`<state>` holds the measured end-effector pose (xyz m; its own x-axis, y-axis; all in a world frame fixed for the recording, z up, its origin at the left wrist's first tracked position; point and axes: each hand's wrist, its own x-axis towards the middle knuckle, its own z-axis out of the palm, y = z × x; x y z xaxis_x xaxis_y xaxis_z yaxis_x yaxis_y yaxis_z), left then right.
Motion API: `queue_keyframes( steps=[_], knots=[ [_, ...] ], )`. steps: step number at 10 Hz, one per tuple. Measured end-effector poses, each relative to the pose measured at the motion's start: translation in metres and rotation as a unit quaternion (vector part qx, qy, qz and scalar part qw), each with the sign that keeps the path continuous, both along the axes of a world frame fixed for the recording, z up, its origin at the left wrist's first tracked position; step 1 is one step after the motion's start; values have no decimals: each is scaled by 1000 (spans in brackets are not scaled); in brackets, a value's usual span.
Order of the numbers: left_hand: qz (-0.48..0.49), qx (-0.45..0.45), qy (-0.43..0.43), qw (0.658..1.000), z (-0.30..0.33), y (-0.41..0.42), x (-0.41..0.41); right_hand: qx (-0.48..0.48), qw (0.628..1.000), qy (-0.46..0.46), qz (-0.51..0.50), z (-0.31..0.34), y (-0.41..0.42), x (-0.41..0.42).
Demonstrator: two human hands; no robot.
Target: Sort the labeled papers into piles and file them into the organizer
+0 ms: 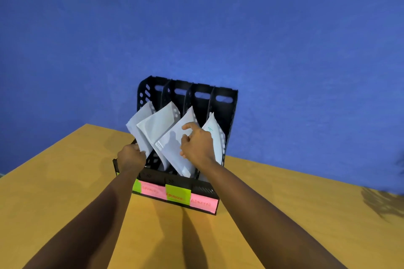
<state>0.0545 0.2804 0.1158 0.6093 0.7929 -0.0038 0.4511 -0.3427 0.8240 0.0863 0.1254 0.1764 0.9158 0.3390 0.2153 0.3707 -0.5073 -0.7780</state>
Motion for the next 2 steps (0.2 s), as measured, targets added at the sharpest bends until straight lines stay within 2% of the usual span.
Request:
queue_keyframes(
  steps=[1,2],
  knots=[
    [55,-29,-46,997,16,-12,-7,-91,992,-86,-24,2,-19,-1],
    [65,77,-120,988,29,-21,-10,-137,978,-153,-29,4,-35,4]
  ],
)
